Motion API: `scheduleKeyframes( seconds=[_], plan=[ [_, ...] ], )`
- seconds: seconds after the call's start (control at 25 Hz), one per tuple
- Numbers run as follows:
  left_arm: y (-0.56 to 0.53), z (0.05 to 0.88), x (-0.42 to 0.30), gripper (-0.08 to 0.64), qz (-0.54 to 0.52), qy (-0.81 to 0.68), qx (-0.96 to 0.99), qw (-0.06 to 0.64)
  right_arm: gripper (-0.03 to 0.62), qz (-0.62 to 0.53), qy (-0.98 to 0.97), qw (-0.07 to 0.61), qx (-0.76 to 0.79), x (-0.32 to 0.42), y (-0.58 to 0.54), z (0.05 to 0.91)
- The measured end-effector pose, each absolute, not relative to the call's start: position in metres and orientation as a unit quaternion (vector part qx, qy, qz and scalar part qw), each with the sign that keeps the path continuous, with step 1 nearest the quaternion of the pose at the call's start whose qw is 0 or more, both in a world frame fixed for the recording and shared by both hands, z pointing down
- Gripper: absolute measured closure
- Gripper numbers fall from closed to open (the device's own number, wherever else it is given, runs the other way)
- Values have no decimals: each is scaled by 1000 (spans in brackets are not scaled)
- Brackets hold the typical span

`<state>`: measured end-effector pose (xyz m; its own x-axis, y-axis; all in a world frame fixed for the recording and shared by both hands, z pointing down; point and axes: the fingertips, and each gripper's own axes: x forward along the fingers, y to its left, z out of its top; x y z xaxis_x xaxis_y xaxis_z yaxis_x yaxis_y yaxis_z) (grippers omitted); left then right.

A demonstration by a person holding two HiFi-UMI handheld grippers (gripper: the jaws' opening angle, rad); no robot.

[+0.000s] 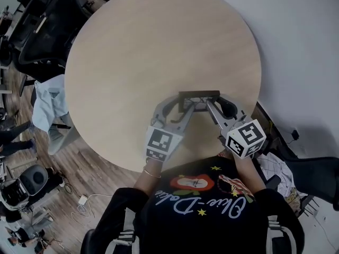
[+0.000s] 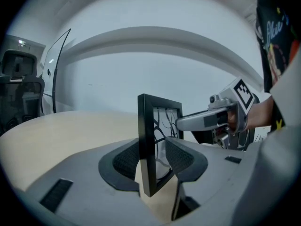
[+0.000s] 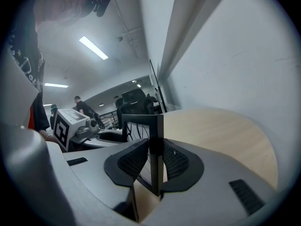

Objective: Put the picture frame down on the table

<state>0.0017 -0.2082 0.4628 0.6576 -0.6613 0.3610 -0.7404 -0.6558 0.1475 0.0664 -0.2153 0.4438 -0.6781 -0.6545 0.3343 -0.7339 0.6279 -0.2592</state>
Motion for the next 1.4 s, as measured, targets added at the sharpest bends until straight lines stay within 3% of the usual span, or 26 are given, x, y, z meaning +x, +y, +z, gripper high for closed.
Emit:
scheduleKeyframes(
  seconds=[1.4],
  plan=[
    [-229,517,0,382,198,-393,881,173,512,210,-887,150,383,61,-249,493]
  ],
)
